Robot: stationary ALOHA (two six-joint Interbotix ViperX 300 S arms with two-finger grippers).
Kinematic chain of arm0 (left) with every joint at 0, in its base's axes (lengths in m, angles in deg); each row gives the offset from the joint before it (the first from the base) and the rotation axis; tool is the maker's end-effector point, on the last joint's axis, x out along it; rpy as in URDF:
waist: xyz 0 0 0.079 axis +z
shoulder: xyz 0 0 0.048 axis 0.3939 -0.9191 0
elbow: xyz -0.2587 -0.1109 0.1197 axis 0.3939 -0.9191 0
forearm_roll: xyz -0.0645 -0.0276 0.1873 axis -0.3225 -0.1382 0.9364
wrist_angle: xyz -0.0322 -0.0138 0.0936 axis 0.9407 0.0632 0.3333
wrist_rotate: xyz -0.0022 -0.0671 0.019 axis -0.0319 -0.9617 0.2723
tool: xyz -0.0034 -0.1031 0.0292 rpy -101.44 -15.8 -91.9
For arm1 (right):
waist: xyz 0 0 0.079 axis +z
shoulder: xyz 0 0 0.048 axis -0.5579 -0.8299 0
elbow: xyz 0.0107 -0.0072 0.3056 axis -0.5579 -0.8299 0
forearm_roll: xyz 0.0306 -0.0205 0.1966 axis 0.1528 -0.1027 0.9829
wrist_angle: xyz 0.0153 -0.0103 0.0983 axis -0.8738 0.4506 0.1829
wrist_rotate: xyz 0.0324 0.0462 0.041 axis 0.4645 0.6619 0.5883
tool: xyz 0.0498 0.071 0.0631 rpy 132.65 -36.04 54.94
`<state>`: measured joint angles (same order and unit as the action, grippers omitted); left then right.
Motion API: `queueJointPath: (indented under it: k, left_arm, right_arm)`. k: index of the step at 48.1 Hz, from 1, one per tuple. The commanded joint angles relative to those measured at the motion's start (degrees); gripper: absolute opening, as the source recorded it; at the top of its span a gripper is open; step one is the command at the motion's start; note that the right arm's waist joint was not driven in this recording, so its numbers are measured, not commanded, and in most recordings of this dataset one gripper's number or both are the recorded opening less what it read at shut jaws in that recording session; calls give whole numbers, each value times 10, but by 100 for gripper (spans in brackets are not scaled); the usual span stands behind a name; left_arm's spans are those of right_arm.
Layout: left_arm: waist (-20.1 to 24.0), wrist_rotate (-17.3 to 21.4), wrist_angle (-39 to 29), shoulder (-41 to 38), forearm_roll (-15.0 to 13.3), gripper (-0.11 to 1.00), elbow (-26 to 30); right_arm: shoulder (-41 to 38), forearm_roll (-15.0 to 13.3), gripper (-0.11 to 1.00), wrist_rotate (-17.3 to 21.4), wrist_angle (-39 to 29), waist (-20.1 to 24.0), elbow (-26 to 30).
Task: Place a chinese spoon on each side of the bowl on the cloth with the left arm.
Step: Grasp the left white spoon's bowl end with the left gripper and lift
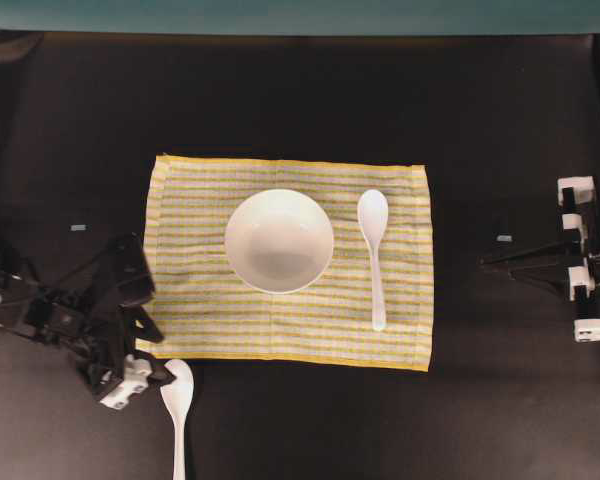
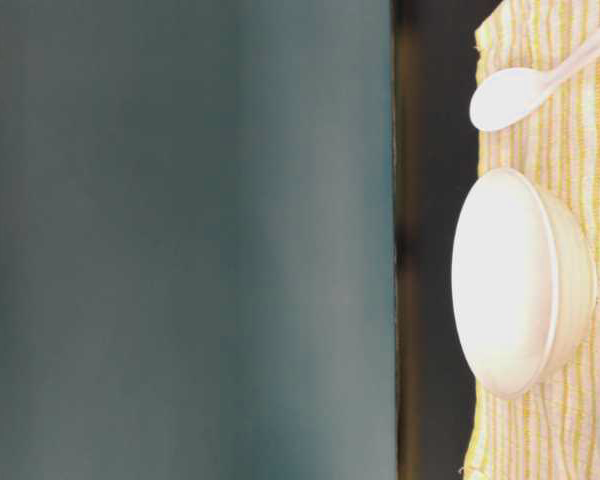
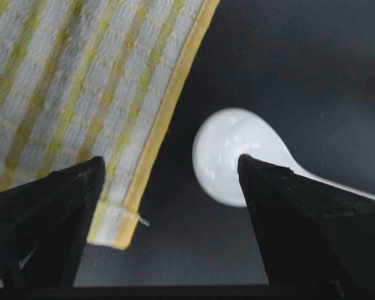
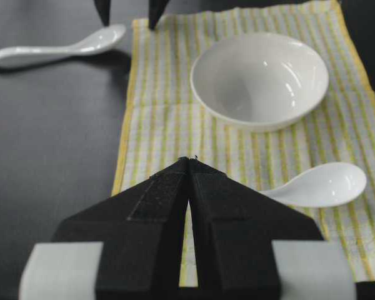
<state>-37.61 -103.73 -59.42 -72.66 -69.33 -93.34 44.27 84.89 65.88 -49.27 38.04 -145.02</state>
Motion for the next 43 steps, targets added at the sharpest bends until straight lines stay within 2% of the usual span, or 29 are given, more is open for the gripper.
queueJointPath:
  k: [1, 13, 19, 27, 36, 39, 43]
  left_arm:
    - [-4, 1, 20, -15, 2, 83, 12]
    - [-4, 1, 25, -18, 1, 82, 12]
    - [-4, 2, 25, -18, 1, 78, 11]
    - [-4, 8, 8, -17, 2, 57, 11]
    - [-3, 29, -43, 3, 2, 15, 18]
    - [-1, 40, -70, 22, 1, 9, 28]
    - [8, 56, -111, 54, 2, 9, 43]
  right_arm:
    - [-2, 1, 0, 4, 3, 0, 5]
    - [-2, 1, 0, 4, 3, 0, 4]
    - [-2, 1, 0, 4, 4, 0, 4]
    - [-2, 1, 0, 4, 4, 0, 4]
    - [-1, 1, 0, 4, 4, 0, 4]
    - [-1, 1, 0, 4, 4, 0, 4]
    - [-2, 2, 0, 4, 4, 0, 4]
